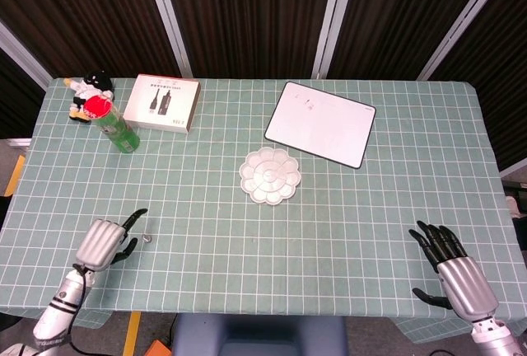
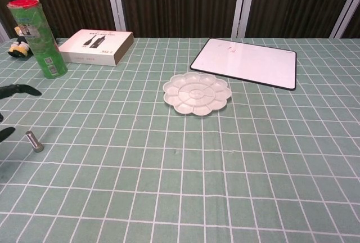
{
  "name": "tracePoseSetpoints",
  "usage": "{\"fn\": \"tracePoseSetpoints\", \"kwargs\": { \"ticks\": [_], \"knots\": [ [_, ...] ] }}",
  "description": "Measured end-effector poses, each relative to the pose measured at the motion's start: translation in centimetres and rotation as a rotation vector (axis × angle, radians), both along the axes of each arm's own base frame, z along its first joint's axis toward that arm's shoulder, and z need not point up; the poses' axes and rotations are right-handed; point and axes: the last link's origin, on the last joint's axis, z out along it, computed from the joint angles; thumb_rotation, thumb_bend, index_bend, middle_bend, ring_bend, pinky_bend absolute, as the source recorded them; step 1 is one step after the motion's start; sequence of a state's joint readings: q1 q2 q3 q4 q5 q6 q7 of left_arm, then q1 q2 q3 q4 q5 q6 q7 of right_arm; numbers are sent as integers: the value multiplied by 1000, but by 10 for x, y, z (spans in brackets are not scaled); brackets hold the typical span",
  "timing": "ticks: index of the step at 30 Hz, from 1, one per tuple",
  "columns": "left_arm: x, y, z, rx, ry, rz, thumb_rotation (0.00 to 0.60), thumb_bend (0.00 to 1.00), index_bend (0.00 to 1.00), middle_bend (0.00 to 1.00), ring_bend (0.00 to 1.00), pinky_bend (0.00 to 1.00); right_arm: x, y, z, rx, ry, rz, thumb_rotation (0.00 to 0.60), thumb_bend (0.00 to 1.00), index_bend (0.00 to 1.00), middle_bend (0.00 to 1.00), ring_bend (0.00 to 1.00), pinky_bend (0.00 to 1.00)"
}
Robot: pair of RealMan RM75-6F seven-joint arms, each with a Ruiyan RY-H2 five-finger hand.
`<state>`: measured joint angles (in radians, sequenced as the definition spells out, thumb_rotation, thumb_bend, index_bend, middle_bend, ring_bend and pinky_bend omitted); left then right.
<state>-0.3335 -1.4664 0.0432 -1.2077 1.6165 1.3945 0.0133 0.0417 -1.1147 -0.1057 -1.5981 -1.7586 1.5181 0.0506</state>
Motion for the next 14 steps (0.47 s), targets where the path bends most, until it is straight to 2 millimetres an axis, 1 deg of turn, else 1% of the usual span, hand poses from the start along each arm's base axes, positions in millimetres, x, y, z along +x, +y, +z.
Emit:
{"fn": "tracePoseSetpoints", "kwargs": {
  "ticks": [1, 2, 3, 4, 5, 6, 8, 11, 14],
  "knots": [
    [1, -6, 5, 14, -12, 0, 600, 419, 12, 337, 287, 487, 0, 0, 0, -1, 0, 0, 600, 178, 0, 0, 0, 0],
    [2, -16, 11, 27, -30, 5, 600, 415, 0, 172, 109, 301, 0, 1, 1, -2, 0, 1, 600, 179, 0, 0, 0, 0],
    [3, -25, 15, 32, -45, 12, 600, 411, 0, 76, 28, 196, 0, 1, 1, -2, 0, 0, 600, 179, 0, 0, 0, 0],
    [5, -35, 20, 35, -63, 20, 600, 406, 0, 37, 5, 142, 0, 1, 1, -2, -1, -2, 600, 179, 0, 0, 0, 0],
    [8, -49, 26, 41, -89, 28, 600, 399, 0, 6, 0, 79, 0, 2, 2, 0, -1, -5, 600, 179, 0, 0, 0, 0],
    [10, -60, 32, 49, -109, 32, 600, 395, 0, 0, 0, 51, 0, 2, 2, 2, 0, -7, 600, 179, 0, 0, 0, 0],
    [14, -84, 48, 83, -141, 35, 600, 394, 0, 0, 0, 36, 1, 3, 1, 11, 3, -9, 600, 178, 0, 0, 0, 0],
    [13, -111, 72, 136, -142, 51, 600, 394, 0, 0, 0, 27, 4, 6, -1, 27, 2, 2, 600, 178, 0, 0, 0, 0],
    [13, -118, 78, 134, -140, 69, 600, 394, 0, 0, 0, 27, 6, 8, 1, 27, -2, 7, 600, 178, 0, 0, 0, 0]
  ]
}}
